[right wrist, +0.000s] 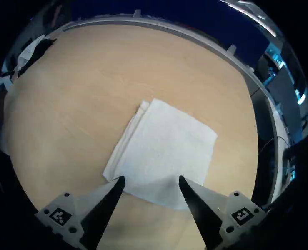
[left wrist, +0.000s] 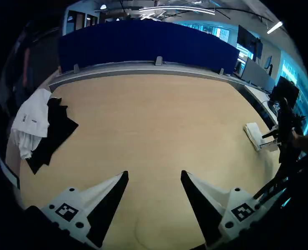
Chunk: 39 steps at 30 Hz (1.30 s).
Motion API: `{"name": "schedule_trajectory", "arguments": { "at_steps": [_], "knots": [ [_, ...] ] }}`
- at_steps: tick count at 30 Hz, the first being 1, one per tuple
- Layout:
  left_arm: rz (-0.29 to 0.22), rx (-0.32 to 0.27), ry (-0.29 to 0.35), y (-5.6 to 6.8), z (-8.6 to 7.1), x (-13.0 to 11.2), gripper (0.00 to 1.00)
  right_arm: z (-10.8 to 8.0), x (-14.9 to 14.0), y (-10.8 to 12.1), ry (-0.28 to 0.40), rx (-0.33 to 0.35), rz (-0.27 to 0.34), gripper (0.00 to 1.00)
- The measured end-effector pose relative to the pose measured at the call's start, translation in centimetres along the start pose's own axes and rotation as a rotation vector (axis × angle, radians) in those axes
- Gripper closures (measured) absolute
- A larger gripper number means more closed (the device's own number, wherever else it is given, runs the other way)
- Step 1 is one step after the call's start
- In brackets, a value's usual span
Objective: Fold towel
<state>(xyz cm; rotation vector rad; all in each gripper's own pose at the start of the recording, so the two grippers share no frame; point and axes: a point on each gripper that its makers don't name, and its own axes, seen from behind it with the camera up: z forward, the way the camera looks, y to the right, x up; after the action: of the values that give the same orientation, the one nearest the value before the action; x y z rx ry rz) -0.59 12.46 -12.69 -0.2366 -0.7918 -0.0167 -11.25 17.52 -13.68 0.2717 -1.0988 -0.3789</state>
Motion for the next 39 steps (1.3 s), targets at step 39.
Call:
{"name": "schedule_trajectory", "arguments": {
  "at_steps": [39],
  "knots": [
    [0.008, -0.004, 0.01, -0.2, 0.1, 0.6, 0.07, -3.6, 7.3, 1.6, 0.373, -0.048, 0.272, 0.0]
  ]
}}
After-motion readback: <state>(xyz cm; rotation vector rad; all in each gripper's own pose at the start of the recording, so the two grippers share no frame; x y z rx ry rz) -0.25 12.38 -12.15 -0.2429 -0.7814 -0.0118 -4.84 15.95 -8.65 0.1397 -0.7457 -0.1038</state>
